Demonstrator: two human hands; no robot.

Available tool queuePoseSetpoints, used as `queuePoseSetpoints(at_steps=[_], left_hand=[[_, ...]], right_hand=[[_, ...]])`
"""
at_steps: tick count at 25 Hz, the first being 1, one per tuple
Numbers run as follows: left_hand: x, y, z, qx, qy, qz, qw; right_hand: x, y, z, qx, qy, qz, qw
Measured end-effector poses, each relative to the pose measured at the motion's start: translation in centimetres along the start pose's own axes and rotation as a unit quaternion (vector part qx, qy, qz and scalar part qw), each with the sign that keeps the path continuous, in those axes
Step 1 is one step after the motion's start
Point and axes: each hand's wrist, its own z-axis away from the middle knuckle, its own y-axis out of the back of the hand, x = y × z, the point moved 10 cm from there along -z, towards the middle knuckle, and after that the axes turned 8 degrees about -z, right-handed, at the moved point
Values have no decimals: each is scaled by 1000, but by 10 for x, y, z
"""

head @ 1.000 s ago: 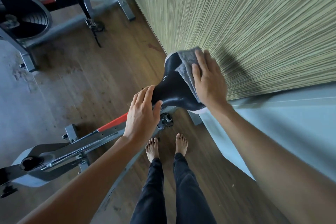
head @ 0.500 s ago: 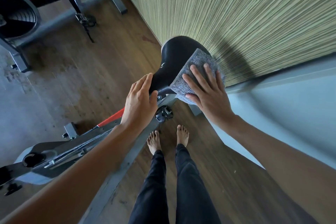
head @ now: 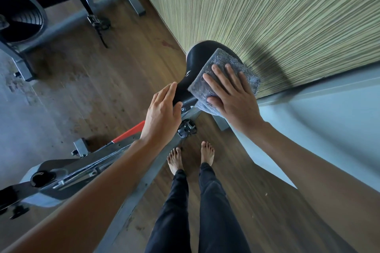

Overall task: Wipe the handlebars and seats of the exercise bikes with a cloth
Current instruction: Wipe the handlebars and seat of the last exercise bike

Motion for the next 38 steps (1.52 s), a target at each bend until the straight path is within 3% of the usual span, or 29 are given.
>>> queuePoseSetpoints(at_steps=[4, 7, 10, 13, 15, 18, 20, 23, 26, 31, 35, 38], left_hand=[[-1, 5, -2, 12, 67, 63, 996], [18, 27, -10, 115, 71, 76, 988], [63, 29, -40, 174, 3, 25, 984], [110, -15, -79, 64, -15, -22, 998], [117, -47, -94, -2, 16, -79, 997], [107, -56, -94, 1, 22, -143, 989], [93, -47, -89, 18, 31, -139, 990], [63, -42, -82, -19, 84, -94, 992], [43, -35, -76, -35, 101, -106, 989], [20, -17, -52, 1, 45, -145, 988], [18, -12, -23, 101, -55, -187, 976], [18, -14, -18, 109, -127, -215, 962]], right_hand=[[-12, -7, -41, -33, -148, -95, 984], [-14, -13, -63, -60, -229, -194, 952], [14, 20, -57, 56, -236, -381, 892], [69, 53, -28, 180, -285, -432, 836], [89, 49, -21, 156, -321, -422, 833], [91, 30, -26, 104, -325, -420, 841], [82, 21, -28, 93, -308, -420, 849], [65, 5, -30, 68, -280, -404, 868], [62, -5, -29, 46, -302, -383, 872], [63, -8, -29, 21, -314, -358, 879], [63, -11, -27, 19, -328, -347, 879], [64, -12, -28, 14, -319, -338, 885]])
